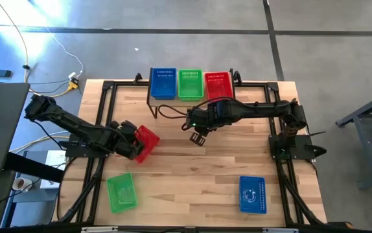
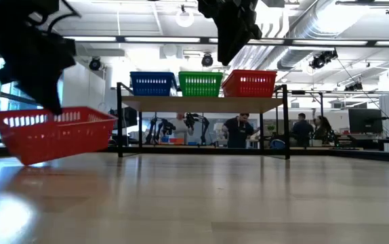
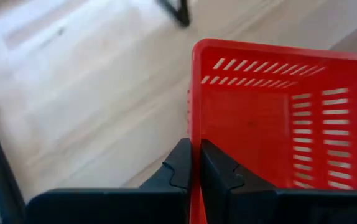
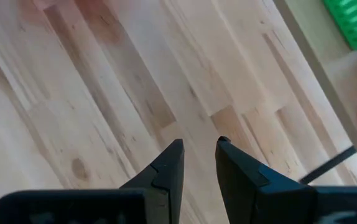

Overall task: Stack baskets on shelf by color
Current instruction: Stack the red bin on top of the red bin on the shelf

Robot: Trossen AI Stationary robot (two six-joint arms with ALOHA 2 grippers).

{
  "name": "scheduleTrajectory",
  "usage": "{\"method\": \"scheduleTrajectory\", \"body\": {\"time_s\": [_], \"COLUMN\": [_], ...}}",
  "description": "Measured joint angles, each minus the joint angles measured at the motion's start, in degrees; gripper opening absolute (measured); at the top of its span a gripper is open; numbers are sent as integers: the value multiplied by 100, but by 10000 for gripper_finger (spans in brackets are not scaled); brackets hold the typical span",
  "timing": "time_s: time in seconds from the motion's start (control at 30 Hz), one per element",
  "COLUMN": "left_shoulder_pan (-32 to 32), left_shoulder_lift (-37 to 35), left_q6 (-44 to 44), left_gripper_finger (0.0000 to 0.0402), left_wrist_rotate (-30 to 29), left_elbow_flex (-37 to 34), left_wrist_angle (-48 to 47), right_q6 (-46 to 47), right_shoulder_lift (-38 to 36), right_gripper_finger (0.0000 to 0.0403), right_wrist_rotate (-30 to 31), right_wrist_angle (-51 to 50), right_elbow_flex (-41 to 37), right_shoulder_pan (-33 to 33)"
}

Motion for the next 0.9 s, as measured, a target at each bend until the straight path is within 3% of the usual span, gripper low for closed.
{"method": "scheduleTrajectory", "body": {"time_s": [0.53, 0.77, 0.9], "left_shoulder_pan": [-46, -48, -48], "left_shoulder_lift": [-39, -39, -39], "left_q6": [787, 1123, 1356], "left_gripper_finger": [1, 0, 0], "left_wrist_rotate": [-763, -1055, -1401], "left_elbow_flex": [661, 948, 1125], "left_wrist_angle": [6, 14, 29], "right_q6": [-14, -27, 572], "right_shoulder_lift": [0, 0, 2], "right_gripper_finger": [82, 134, 169], "right_wrist_rotate": [-233, -220, 14], "right_wrist_angle": [307, 617, 845], "right_elbow_flex": [0, 0, 0], "right_shoulder_pan": [36, 87, 90]}}
